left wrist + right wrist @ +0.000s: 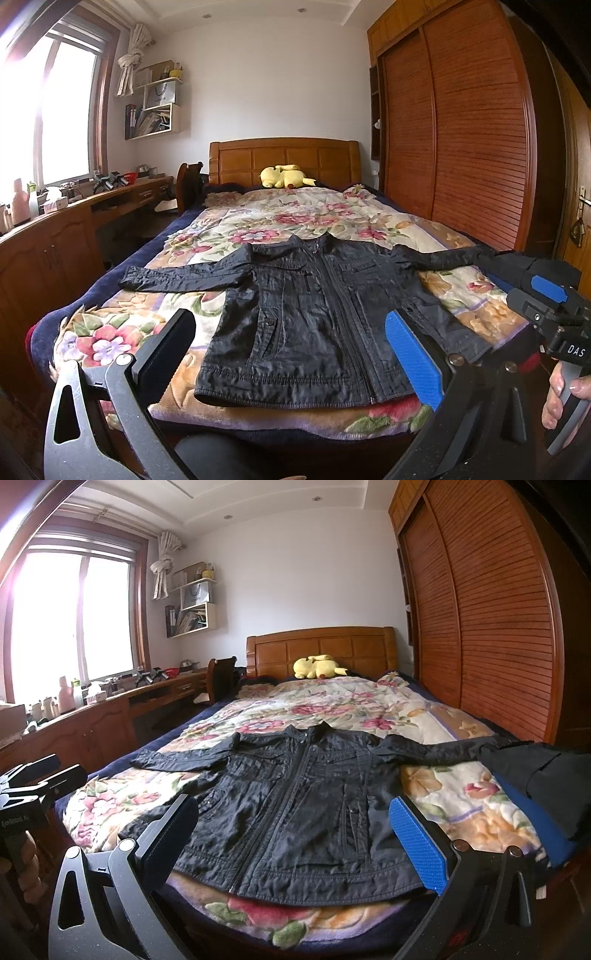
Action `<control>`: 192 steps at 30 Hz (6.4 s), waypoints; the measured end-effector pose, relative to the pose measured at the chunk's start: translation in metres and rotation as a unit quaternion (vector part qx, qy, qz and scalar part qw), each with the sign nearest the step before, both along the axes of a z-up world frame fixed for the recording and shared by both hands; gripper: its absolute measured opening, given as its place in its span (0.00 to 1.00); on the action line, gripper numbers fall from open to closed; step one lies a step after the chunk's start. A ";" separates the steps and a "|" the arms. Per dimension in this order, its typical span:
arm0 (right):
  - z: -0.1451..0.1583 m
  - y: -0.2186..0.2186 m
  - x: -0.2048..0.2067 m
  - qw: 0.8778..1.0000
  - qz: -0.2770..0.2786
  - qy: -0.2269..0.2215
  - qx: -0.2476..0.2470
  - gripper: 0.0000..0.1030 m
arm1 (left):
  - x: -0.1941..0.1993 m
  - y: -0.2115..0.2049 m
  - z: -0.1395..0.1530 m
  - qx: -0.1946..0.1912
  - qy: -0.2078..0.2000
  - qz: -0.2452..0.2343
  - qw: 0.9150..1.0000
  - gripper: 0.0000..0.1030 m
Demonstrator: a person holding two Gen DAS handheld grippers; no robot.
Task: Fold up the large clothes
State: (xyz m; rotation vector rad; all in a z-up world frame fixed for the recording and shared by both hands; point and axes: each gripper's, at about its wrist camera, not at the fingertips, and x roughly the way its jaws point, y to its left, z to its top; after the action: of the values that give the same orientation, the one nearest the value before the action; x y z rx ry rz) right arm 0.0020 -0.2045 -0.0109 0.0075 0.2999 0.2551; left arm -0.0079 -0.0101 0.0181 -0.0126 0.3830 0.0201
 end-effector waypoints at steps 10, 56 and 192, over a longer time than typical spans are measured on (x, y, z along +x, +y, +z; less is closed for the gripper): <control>0.001 -0.001 -0.001 1.000 -0.001 -0.002 0.000 1.00 | 0.000 0.001 0.001 -0.002 -0.002 -0.002 1.000 1.00; -0.005 0.005 0.003 1.000 0.006 0.003 -0.004 1.00 | -0.002 -0.001 -0.007 -0.006 0.002 0.001 1.000 1.00; -0.024 0.021 0.232 0.989 0.040 0.122 -0.078 1.00 | 0.282 0.031 -0.052 -0.015 0.153 -0.075 0.985 0.10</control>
State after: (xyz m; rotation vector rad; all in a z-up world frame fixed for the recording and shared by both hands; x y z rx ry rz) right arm 0.2335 -0.1830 -0.0344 -0.1284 0.5632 0.3104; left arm 0.2744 0.0205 -0.0341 -0.0104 0.6914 -0.1333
